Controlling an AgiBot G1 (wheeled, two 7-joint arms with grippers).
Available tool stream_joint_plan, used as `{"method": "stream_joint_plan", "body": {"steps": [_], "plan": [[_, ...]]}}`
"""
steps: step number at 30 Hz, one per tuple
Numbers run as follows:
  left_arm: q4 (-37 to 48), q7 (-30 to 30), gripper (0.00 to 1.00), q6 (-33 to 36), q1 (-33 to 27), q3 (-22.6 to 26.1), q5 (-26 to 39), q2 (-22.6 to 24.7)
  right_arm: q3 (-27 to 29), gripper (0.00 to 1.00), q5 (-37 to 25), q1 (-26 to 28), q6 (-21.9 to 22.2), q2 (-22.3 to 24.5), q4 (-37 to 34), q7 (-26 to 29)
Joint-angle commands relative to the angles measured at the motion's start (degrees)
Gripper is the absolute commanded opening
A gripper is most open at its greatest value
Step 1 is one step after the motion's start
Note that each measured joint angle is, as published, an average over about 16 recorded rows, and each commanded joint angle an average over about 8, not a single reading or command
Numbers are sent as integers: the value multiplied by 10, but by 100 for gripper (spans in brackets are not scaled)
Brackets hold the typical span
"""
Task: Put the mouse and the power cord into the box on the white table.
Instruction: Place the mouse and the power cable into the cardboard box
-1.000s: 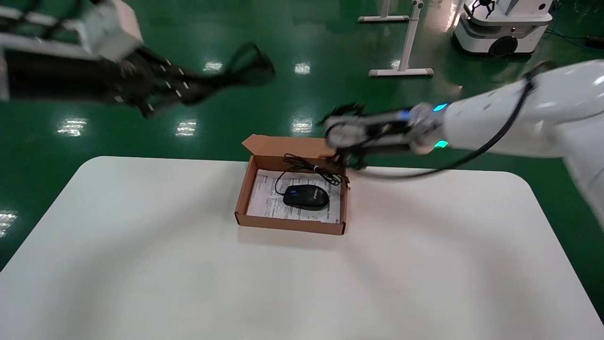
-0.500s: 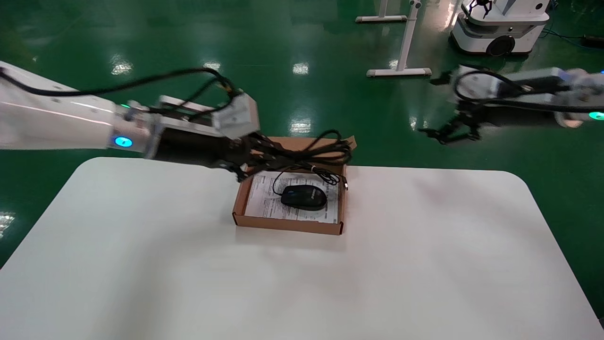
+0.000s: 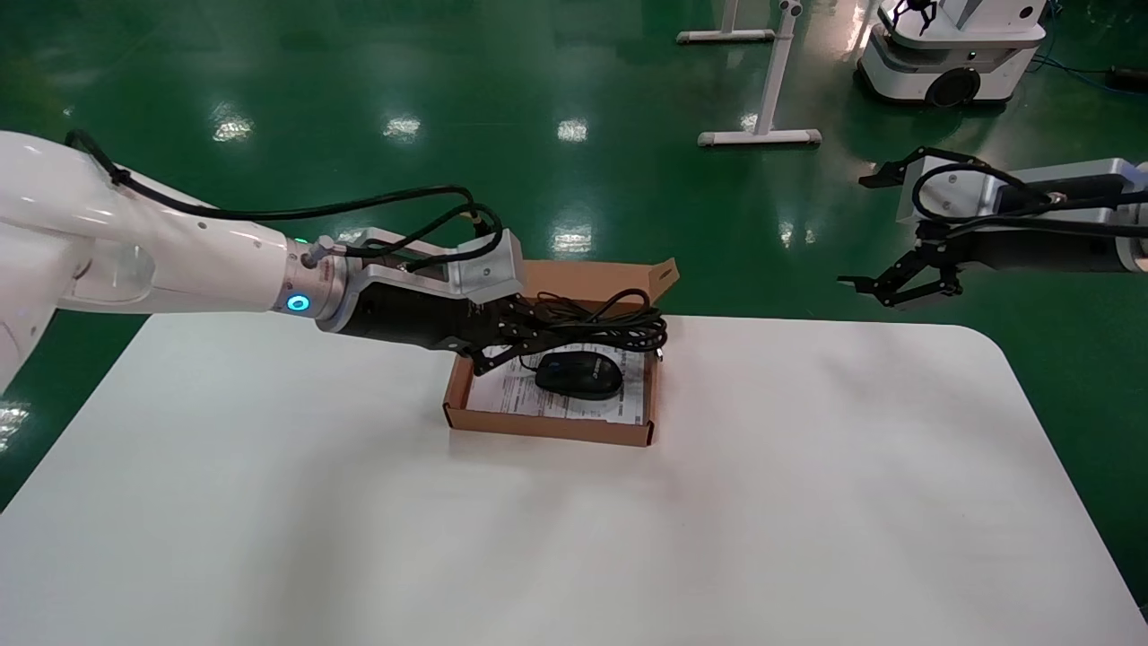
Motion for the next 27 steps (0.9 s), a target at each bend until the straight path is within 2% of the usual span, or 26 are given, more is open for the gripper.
{"method": "stream_joint_plan", "body": {"steps": [1,4,6,7,12,14,15,27], "plan": [[14,10,0,-4,-3,1,2,6,0,100,0,0,0,0,-2,-1],[28,21,0,-4,-4,2,4,8,-1,100,-1,-2,-13,-1,-3,-1],[36,27,7,-3,-4,3,5,8,-1,100,-2,-3,-23,-3,-3,-1],[40,30,17,-2,-4,4,6,8,-2,100,-2,-4,-27,-3,-3,-1],[54,40,79,3,-6,6,10,8,-5,100,-7,-6,-46,-7,-3,-1],[58,43,97,4,-7,6,10,9,-6,100,-8,-8,-50,-8,-4,-1],[60,44,100,4,-8,6,10,9,-6,100,-8,-8,-52,-9,-4,-1],[61,45,100,7,-3,1,6,8,9,100,10,-27,-67,0,17,15]]}}
